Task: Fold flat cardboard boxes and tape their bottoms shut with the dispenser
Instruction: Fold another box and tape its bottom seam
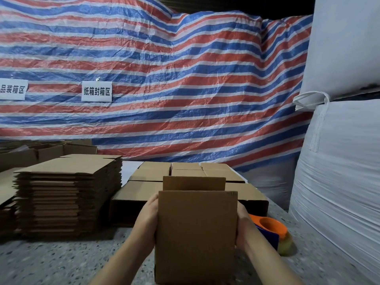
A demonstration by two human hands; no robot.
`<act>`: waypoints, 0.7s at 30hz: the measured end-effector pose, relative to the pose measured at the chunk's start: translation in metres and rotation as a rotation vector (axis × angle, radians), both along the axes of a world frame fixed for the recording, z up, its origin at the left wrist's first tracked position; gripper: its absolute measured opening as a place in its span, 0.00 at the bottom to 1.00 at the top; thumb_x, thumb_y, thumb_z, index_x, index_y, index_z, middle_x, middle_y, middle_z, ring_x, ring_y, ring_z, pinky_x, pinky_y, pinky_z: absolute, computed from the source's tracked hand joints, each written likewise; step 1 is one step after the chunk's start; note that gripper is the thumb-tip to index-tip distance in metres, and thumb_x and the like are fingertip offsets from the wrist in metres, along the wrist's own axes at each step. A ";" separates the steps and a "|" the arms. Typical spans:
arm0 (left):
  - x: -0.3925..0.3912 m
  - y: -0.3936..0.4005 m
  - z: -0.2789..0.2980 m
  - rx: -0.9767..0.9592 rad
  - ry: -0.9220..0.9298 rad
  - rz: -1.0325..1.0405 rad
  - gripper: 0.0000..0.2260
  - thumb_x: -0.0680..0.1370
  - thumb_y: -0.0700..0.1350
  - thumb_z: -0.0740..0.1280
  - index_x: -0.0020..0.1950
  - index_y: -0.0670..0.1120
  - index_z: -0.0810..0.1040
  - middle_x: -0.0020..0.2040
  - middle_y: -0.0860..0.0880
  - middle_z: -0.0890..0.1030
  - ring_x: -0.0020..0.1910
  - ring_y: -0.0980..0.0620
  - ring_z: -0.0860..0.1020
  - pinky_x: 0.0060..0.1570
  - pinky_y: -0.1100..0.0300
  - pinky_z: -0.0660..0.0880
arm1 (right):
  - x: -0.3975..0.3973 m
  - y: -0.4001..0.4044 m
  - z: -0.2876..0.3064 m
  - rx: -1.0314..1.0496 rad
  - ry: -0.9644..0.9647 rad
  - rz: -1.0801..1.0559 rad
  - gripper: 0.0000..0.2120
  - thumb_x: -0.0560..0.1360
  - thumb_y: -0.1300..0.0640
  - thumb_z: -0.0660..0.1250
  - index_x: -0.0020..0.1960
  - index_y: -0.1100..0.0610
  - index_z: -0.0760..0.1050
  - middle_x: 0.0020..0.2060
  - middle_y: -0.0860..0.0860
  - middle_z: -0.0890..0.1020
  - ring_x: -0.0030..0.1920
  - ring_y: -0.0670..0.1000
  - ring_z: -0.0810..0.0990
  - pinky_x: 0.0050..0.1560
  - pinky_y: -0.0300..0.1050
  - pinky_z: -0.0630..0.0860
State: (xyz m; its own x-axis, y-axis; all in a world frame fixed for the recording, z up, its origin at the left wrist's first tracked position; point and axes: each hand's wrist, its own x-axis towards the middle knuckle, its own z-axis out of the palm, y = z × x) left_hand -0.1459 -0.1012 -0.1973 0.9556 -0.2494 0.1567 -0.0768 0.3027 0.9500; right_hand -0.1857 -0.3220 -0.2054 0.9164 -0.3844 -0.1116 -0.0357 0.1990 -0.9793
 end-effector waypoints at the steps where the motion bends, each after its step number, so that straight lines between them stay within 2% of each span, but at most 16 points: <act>1: 0.000 0.001 0.000 0.010 -0.003 -0.011 0.07 0.81 0.45 0.64 0.54 0.48 0.81 0.42 0.43 0.86 0.37 0.47 0.85 0.32 0.56 0.80 | 0.001 0.000 0.001 -0.026 -0.001 -0.015 0.23 0.84 0.53 0.57 0.34 0.55 0.80 0.25 0.51 0.82 0.22 0.48 0.80 0.23 0.39 0.75; 3: 0.003 0.003 0.000 0.025 -0.013 -0.019 0.06 0.81 0.45 0.65 0.55 0.47 0.81 0.44 0.42 0.85 0.39 0.45 0.84 0.34 0.54 0.80 | 0.002 -0.004 -0.003 -0.062 -0.030 -0.047 0.17 0.84 0.54 0.57 0.42 0.55 0.79 0.29 0.49 0.85 0.27 0.49 0.83 0.27 0.42 0.78; 7: 0.008 0.008 -0.001 0.058 -0.068 -0.024 0.07 0.81 0.44 0.65 0.49 0.50 0.84 0.44 0.40 0.85 0.38 0.44 0.83 0.34 0.54 0.80 | 0.004 -0.006 -0.008 -0.019 -0.035 -0.026 0.30 0.84 0.46 0.56 0.27 0.50 0.80 0.28 0.51 0.82 0.26 0.47 0.80 0.26 0.40 0.76; 9: 0.010 0.011 -0.002 0.059 -0.066 -0.046 0.09 0.81 0.43 0.64 0.48 0.50 0.85 0.44 0.40 0.85 0.38 0.45 0.83 0.34 0.54 0.80 | 0.004 -0.006 -0.008 -0.012 -0.030 -0.020 0.30 0.84 0.45 0.56 0.27 0.50 0.80 0.29 0.51 0.82 0.26 0.48 0.80 0.26 0.41 0.76; 11: 0.012 0.012 -0.004 0.086 -0.079 -0.046 0.09 0.81 0.44 0.64 0.52 0.47 0.84 0.44 0.40 0.85 0.38 0.45 0.83 0.34 0.54 0.80 | 0.006 -0.007 -0.010 -0.017 -0.043 -0.004 0.29 0.84 0.45 0.56 0.28 0.50 0.80 0.29 0.51 0.82 0.27 0.48 0.80 0.27 0.41 0.76; 13: 0.015 0.010 -0.005 0.165 -0.109 -0.004 0.12 0.82 0.49 0.62 0.55 0.47 0.83 0.45 0.42 0.86 0.42 0.45 0.84 0.43 0.49 0.80 | 0.006 -0.007 -0.010 -0.009 -0.051 0.002 0.29 0.84 0.45 0.56 0.28 0.50 0.80 0.29 0.51 0.81 0.27 0.48 0.80 0.27 0.41 0.76; 15: 0.017 0.013 -0.006 0.217 -0.116 -0.022 0.23 0.81 0.62 0.54 0.57 0.50 0.82 0.49 0.46 0.86 0.50 0.45 0.84 0.56 0.46 0.77 | 0.007 -0.008 -0.010 -0.024 -0.062 0.011 0.29 0.84 0.46 0.56 0.27 0.50 0.80 0.28 0.51 0.81 0.26 0.47 0.80 0.27 0.40 0.76; 16: 0.020 0.016 -0.006 0.220 -0.123 -0.098 0.29 0.79 0.68 0.49 0.60 0.52 0.80 0.53 0.48 0.85 0.54 0.46 0.83 0.59 0.46 0.75 | 0.007 -0.008 -0.010 -0.029 -0.066 0.014 0.30 0.84 0.46 0.56 0.27 0.50 0.80 0.28 0.50 0.81 0.26 0.47 0.79 0.26 0.40 0.76; 18: 0.024 0.026 -0.007 0.226 -0.161 -0.255 0.36 0.73 0.76 0.46 0.66 0.54 0.76 0.60 0.50 0.83 0.59 0.49 0.81 0.62 0.48 0.73 | 0.007 -0.009 -0.009 -0.019 -0.065 0.021 0.31 0.84 0.47 0.55 0.26 0.50 0.80 0.27 0.49 0.81 0.25 0.46 0.79 0.26 0.39 0.75; 21: 0.027 0.031 -0.008 0.259 -0.207 -0.289 0.40 0.64 0.80 0.56 0.64 0.56 0.77 0.60 0.52 0.83 0.58 0.51 0.81 0.57 0.50 0.74 | 0.008 -0.008 -0.008 -0.004 -0.067 0.028 0.32 0.85 0.48 0.55 0.25 0.50 0.81 0.27 0.50 0.82 0.25 0.46 0.81 0.26 0.39 0.76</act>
